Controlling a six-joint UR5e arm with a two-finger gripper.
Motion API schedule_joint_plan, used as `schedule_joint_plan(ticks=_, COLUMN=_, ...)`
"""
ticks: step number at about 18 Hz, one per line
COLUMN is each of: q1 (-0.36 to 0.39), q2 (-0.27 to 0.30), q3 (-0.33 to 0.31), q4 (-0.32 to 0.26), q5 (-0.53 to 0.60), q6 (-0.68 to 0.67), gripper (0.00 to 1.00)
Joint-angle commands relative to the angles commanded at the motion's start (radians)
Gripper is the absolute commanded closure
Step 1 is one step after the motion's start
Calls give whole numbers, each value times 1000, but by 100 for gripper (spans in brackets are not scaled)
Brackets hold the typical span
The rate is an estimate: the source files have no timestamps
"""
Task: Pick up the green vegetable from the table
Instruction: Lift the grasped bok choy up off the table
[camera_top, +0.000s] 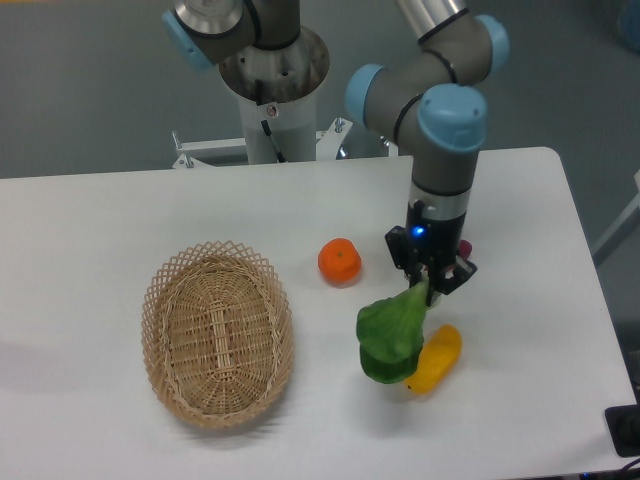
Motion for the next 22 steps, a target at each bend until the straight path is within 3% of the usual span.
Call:
schedule_joint_plan(ticks=2, q1=6, q2=2, q3=21, q4=-14, q5=-14, q6=-12, gripper=64)
schedule_joint_plan(ticks=8, q1=25, q2=2, q3=112, q4=-130, q5=-67, q6=-40, gripper=65)
schedule_joint_plan(ticks=22, q1=38, q2=11, q3=121, q4=-137, q5=-87, q6=-51, gripper=65)
